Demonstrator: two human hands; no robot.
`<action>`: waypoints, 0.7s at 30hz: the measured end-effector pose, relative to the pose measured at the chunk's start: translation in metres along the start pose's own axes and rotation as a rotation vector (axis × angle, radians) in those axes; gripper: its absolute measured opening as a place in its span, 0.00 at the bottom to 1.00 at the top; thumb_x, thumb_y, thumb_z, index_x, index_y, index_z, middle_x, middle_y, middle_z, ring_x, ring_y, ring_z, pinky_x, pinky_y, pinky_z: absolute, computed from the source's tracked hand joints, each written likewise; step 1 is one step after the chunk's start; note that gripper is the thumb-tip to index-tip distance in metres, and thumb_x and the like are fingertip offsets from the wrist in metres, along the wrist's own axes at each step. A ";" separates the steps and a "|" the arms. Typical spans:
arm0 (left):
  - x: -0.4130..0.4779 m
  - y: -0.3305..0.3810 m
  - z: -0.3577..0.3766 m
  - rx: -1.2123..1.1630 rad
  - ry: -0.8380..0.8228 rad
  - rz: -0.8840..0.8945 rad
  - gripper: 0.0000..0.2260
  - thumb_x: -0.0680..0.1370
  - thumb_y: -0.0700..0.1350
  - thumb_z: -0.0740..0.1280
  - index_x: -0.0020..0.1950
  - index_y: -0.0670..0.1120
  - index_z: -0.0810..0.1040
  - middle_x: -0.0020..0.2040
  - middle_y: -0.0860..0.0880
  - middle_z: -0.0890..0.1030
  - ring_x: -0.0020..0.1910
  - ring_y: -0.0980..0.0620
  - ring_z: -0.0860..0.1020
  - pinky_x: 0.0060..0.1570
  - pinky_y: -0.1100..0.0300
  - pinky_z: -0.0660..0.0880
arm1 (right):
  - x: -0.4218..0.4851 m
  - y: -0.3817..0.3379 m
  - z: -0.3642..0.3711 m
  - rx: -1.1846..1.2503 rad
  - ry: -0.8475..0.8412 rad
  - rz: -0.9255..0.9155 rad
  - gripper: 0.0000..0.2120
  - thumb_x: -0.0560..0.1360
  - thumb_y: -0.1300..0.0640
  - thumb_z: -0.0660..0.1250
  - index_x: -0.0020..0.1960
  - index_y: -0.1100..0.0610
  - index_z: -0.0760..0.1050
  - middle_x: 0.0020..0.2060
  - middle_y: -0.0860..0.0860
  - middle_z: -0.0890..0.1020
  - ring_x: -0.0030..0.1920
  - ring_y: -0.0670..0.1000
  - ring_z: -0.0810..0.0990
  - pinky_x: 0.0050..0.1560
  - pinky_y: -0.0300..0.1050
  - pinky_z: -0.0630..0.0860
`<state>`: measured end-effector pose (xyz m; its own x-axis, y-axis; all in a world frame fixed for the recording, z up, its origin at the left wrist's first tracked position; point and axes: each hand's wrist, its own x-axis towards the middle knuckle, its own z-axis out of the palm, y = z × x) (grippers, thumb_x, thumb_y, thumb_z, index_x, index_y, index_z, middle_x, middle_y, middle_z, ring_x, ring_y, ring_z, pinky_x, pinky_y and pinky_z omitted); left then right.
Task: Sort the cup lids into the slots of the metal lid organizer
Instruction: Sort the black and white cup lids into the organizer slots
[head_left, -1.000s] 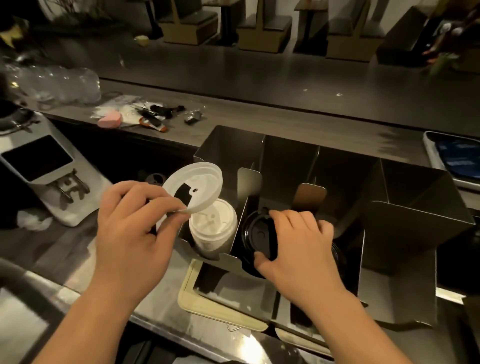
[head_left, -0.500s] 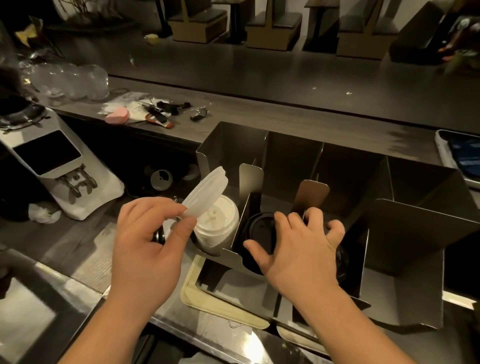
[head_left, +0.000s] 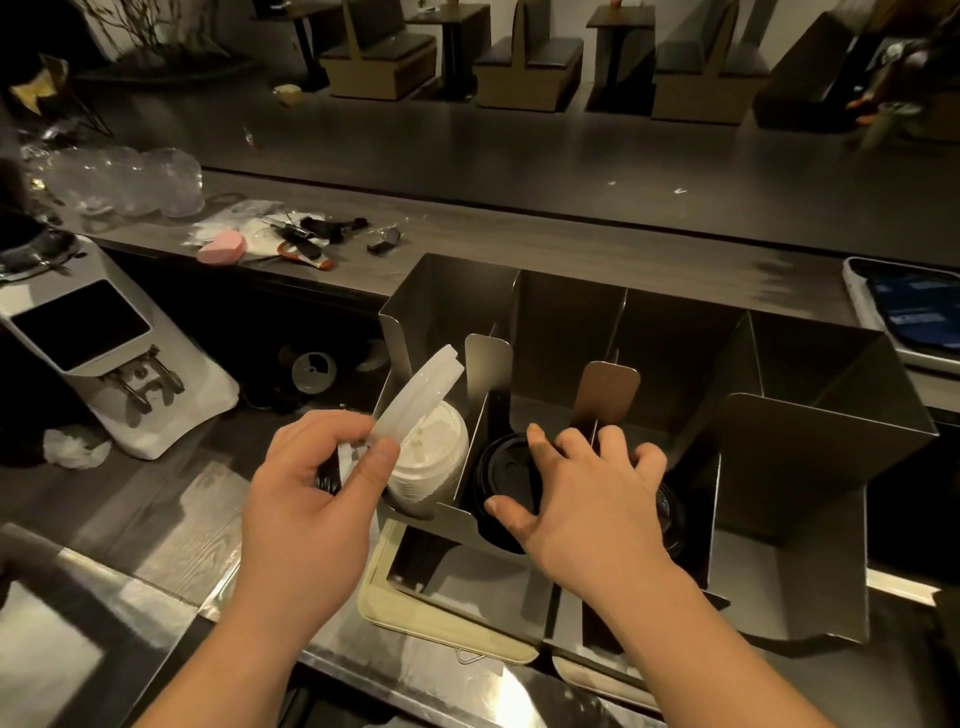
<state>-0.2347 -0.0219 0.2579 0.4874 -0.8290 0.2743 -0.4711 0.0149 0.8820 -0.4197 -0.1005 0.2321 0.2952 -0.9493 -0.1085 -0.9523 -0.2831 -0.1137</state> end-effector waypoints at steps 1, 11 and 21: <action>0.000 0.002 0.000 -0.052 -0.008 -0.043 0.06 0.72 0.57 0.67 0.45 0.58 0.82 0.47 0.55 0.82 0.50 0.51 0.80 0.47 0.50 0.77 | 0.000 0.000 0.000 0.003 -0.005 0.002 0.39 0.73 0.25 0.51 0.78 0.44 0.54 0.66 0.46 0.70 0.67 0.55 0.61 0.67 0.60 0.56; 0.007 0.013 -0.015 -0.584 -0.303 -0.608 0.11 0.76 0.48 0.69 0.53 0.43 0.82 0.50 0.36 0.83 0.46 0.38 0.82 0.46 0.45 0.78 | -0.020 -0.005 -0.018 0.663 0.333 -0.314 0.29 0.71 0.36 0.68 0.69 0.42 0.68 0.63 0.36 0.70 0.63 0.41 0.69 0.62 0.45 0.72; 0.014 -0.005 -0.023 -0.837 -0.403 -0.751 0.13 0.77 0.48 0.68 0.57 0.40 0.81 0.51 0.37 0.81 0.47 0.39 0.81 0.48 0.46 0.79 | 0.010 -0.038 -0.007 0.810 0.411 -0.374 0.33 0.66 0.35 0.73 0.68 0.42 0.69 0.64 0.35 0.72 0.67 0.41 0.68 0.67 0.48 0.70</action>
<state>-0.2084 -0.0207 0.2668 0.1002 -0.8996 -0.4250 0.5312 -0.3128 0.7874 -0.3816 -0.1001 0.2417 0.3711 -0.8346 0.4071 -0.4161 -0.5414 -0.7306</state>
